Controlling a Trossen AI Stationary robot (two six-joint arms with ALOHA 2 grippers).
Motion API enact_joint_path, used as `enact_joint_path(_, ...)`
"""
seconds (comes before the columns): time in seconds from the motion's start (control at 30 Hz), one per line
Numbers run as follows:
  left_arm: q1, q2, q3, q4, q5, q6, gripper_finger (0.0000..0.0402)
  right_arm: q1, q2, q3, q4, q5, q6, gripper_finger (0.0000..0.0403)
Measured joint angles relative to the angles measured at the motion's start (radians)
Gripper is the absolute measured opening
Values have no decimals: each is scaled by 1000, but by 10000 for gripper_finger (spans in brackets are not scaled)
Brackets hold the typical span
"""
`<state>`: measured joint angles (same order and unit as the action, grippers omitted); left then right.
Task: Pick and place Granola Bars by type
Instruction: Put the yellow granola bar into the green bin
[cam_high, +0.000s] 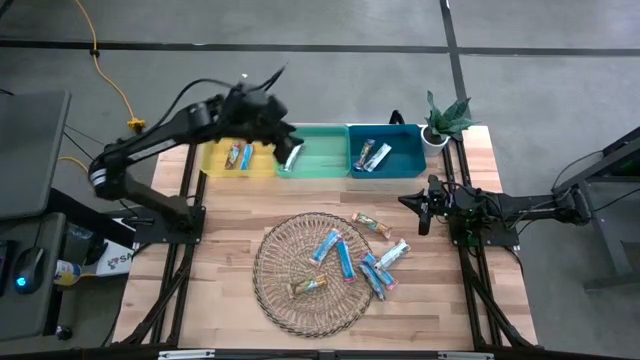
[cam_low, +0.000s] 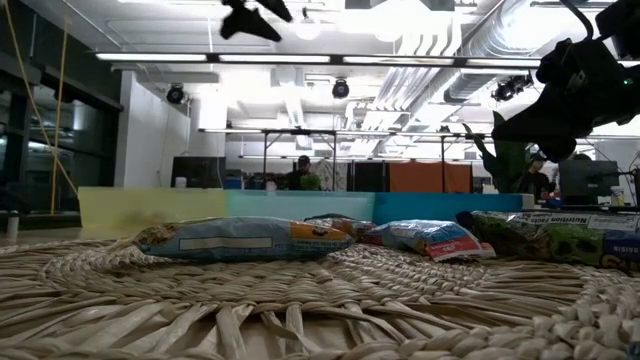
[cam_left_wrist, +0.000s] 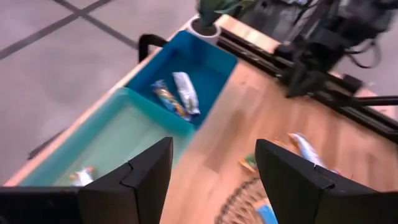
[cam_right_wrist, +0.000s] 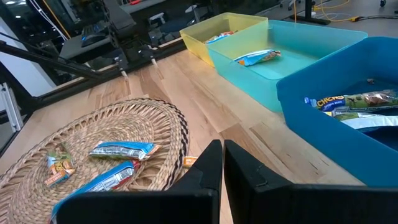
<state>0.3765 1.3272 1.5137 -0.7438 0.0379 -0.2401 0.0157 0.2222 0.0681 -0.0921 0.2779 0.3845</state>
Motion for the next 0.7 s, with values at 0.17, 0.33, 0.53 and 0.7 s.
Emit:
enact_joint_path(0.17,-109,-205,-232,118,-1,-108,225,0,0,0,0,0,0,0)
enact_joint_path(0.33,-271,-380,-431,195,-62,-231,225,0,0,0,0,0,0,0)
enact_joint_path(0.53,-493,-524,-596,250,-175,-310,225,0,0,0,0,0,0,0)
enact_joint_path(0.7,-661,-603,-685,290,-304,-326,225,0,0,0,0,0,0,0)
